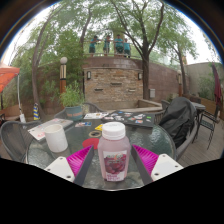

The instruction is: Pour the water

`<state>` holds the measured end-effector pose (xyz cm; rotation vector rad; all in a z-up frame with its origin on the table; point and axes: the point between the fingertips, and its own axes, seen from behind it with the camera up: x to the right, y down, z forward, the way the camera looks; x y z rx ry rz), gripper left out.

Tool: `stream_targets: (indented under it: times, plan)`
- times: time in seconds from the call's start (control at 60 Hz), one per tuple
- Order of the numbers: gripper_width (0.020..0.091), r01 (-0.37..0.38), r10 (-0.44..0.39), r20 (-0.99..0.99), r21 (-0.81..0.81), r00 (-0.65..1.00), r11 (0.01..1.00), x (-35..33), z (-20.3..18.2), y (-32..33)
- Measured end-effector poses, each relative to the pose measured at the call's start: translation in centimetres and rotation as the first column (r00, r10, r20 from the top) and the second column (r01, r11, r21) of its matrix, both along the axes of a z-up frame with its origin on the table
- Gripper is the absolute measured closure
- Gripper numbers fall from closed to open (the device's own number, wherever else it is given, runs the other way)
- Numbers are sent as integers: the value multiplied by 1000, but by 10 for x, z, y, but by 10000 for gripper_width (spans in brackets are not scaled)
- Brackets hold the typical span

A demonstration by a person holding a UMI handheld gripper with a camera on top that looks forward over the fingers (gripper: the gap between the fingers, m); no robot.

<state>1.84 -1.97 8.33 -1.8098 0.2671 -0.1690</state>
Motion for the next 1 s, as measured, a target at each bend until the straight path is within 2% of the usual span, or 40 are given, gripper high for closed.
stream_targets:
  times: [0.033, 0.05, 0.067, 0.083, 0.1, 0.133, 0.167, 0.333, 0.433, 0.533, 0.65, 0.7, 0.717, 0.817, 0.917, 1.0]
  plan:
    - [276, -5, 5, 8, 17, 1000, 1000, 1, -1, 11]
    - [304, -4, 4, 16, 22, 1000, 1000, 2, -2, 16]
    - [374, 2, -3, 27, 17, 1000, 1000, 2, -4, 20]
    - [508, 8, -9, 37, 7, 999, 1000, 4, -10, 24]
    - [609, 19, -18, 53, -10, 998, 1000, 7, -14, 25]
    - [609, 29, -30, 72, 25, 997, 999, 9, -5, 26]
    - [642, 47, -48, 78, 22, 996, 999, 14, -10, 28]
    - [690, 12, -12, 15, -50, 1000, 999, 10, -19, 33]
    - [711, -4, 7, 27, -117, 1000, 993, 21, 1, 39]
    - [712, -1, 22, 161, -129, 987, 992, 23, 41, 61]
    - [712, -38, 122, 426, -201, 896, 979, 5, 80, 102]
    - [712, -49, 177, 544, -242, 820, 969, -12, 90, 120]
    - [713, -66, 208, 567, -260, 797, 963, -6, 107, 121]
    - [713, -70, 313, 787, -328, 532, 942, -47, 113, 157]
    - [714, 24, 410, 906, -414, 109, 910, -80, 103, 182]
    - [714, 125, 498, 839, -482, -220, 867, -97, 83, 189]
